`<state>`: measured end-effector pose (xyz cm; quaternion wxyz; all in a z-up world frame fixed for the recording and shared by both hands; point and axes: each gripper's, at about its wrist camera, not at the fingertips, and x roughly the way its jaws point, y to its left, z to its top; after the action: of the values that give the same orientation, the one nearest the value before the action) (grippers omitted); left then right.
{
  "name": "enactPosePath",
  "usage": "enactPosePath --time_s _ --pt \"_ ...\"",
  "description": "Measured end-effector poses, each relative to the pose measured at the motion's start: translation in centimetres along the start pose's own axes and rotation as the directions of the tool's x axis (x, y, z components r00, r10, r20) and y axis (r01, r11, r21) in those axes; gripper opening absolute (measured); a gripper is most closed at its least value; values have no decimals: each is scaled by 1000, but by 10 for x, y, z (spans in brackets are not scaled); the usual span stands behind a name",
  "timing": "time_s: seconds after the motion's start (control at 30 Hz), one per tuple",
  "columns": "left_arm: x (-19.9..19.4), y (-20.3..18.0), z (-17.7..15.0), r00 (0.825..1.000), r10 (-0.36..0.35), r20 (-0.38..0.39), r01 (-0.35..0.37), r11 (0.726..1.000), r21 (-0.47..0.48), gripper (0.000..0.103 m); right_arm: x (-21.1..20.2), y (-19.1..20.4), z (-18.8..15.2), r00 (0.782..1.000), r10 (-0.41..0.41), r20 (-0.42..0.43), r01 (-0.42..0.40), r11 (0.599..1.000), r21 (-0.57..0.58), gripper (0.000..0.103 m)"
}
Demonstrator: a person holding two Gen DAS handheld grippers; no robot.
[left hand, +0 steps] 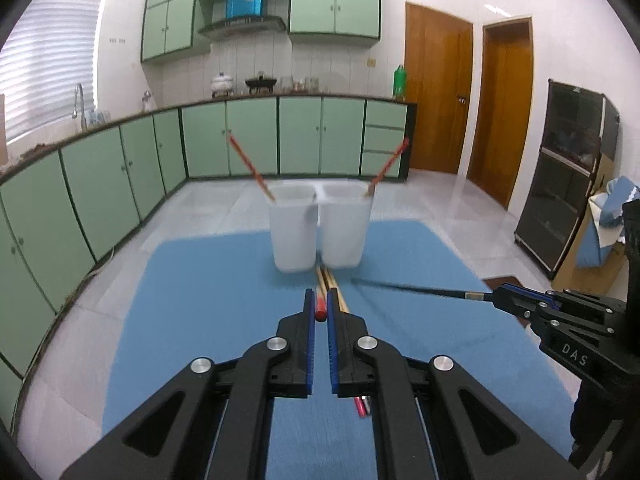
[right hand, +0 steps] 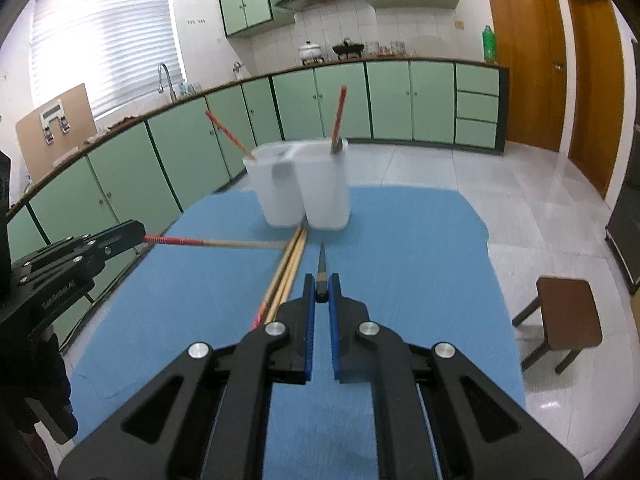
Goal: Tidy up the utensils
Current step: 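Lift both chopsticks and carry them toward the white caddy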
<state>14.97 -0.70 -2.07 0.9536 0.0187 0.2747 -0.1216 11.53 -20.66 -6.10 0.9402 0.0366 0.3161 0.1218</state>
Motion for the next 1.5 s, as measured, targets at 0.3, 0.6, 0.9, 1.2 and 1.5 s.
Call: enactPosePath --time_s 0.3,0.6,0.9,1.2,1.5 --pt "2 6 40 998 -33 46 32 999 21 6 -12 0 65 997 53 51 -50 998 -42 6" --pt "12 9 67 996 -71 50 70 997 11 5 0 2 110 996 87 24 -85 993 -77 6" --pt "7 5 96 993 -70 99 66 997 46 5 -6 6 152 989 137 60 -132 988 -76 6" --pt "-3 3 149 977 -66 203 54 996 68 5 -18 10 210 977 159 141 -146 984 -97 6" --pt "9 5 212 943 -41 330 20 998 67 5 -5 -5 269 963 133 232 -121 991 -65 6"
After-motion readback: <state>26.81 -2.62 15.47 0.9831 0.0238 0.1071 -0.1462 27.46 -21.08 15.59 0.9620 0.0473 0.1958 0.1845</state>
